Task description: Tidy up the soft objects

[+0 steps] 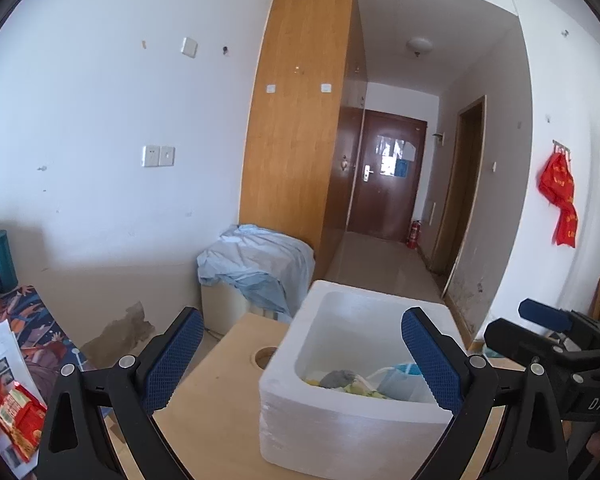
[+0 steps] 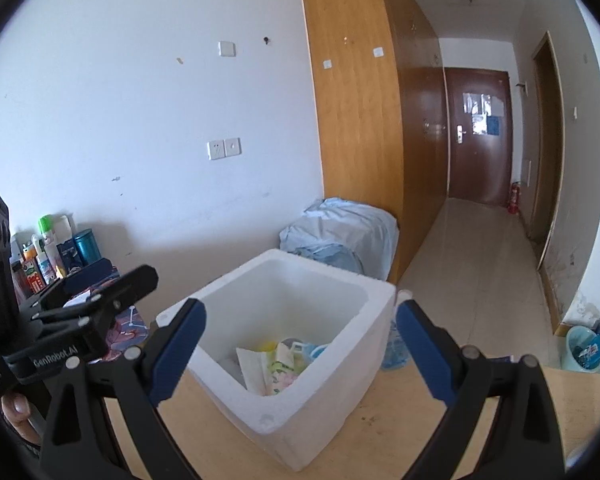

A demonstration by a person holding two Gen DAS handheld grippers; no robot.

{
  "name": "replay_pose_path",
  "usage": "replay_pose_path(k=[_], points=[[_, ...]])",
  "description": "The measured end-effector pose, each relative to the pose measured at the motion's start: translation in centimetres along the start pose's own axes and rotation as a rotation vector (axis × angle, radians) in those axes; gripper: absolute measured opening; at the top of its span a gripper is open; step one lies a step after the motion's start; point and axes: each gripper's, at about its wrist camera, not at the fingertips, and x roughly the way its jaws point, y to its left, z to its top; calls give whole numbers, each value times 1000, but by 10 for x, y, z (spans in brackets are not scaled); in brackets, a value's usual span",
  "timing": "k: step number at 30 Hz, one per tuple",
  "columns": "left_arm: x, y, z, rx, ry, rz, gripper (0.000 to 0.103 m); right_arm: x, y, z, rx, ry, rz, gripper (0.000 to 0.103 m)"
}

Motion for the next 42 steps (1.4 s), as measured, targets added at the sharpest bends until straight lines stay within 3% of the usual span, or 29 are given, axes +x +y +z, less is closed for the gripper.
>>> replay_pose_path(k=[5, 18, 31, 42], points=[[-9, -10, -2, 20, -1, -26, 100, -17, 4, 1, -20, -29, -27, 98], [-79, -39, 2, 93, -136, -63, 103, -89, 19, 2, -30, -130, -85, 100], [-124, -60, -5, 102, -135, -141, 103, -150, 8, -22, 28, -192, -150, 103], [-144, -88, -20, 142, -124, -178, 103, -176, -1, -43, 32, -185, -198, 103]])
